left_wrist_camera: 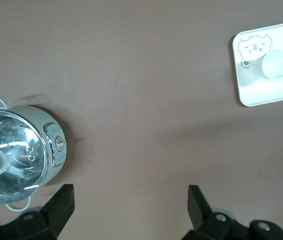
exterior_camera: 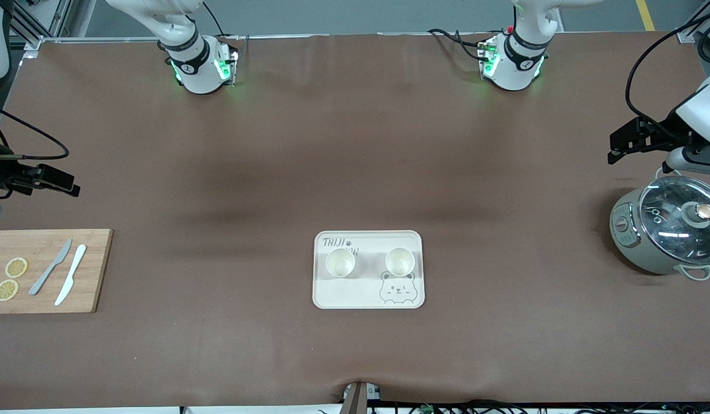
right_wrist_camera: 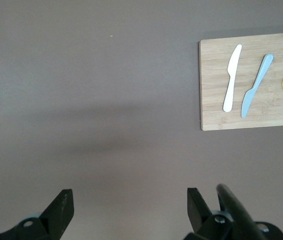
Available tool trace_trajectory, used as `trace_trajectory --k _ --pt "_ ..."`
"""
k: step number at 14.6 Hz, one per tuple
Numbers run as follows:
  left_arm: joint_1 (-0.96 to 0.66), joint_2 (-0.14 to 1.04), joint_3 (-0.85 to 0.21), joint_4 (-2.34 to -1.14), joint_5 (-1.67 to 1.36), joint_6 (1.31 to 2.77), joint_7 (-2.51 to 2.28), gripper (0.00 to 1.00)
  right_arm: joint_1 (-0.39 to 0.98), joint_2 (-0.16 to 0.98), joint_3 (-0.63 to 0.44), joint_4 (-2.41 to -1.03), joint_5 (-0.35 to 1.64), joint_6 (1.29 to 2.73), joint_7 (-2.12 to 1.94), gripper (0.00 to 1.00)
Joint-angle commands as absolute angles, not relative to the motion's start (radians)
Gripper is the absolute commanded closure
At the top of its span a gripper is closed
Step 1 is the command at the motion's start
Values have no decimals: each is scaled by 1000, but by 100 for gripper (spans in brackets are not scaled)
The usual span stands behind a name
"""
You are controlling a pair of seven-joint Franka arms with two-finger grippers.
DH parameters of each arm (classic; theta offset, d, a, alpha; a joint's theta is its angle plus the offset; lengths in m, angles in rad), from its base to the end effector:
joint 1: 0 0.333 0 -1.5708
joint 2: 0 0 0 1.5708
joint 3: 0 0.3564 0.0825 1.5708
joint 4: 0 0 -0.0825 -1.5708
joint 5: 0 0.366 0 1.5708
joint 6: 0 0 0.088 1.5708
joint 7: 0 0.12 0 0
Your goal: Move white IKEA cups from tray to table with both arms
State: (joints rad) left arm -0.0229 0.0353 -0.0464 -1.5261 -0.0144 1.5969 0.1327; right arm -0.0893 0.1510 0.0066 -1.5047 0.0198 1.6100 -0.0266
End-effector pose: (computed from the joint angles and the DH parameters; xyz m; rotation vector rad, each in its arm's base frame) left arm 0.5510 -0.0394 0.6554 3.1103 -0.3149 0.0563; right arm 0.5874 -0.0467 0.6002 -3.1163 0.0894 0.0694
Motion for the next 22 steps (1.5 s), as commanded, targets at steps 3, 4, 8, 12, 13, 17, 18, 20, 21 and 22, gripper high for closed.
trace_trajectory --k 3,4,8,12,13,17,18,20,21,22 --pt "-17 43 -46 -1519 -21 1605 156 0 -106 149 20 -1500 8 1611 -29 0" --pt "-23 57 -48 -1517 -26 1614 156 0 -106 149 20 -1500 8 1612 -29 0" --pt "-32 115 -48 -1519 -152 1712 63 0 -103 150 20 -1500 8 1615 -29 0" --pt "-98 245 -54 -1445 -135 1756 -30 0 -101 155 20 -1499 6 1614 -31 0" --pt "-121 288 -54 -1406 -108 1758 -55 0 -103 155 20 -1499 8 1614 -31 0" --pt "-202 422 -52 -1344 -89 1854 -161 0 -103 156 20 -1499 8 1614 -31 0" --pt "-218 449 -52 -1344 -89 1871 -172 0 -103 155 20 -1499 8 1614 -31 0" --pt "-247 494 -54 -1348 -87 1911 -195 0 -101 156 20 -1499 6 1615 -31 0" --pt "-265 511 -54 -1351 -89 1942 -216 0 -100 156 20 -1499 6 1614 -32 0" --pt "-276 526 -55 -1353 -94 1977 -233 0 -98 156 21 -1499 6 1614 -31 0"
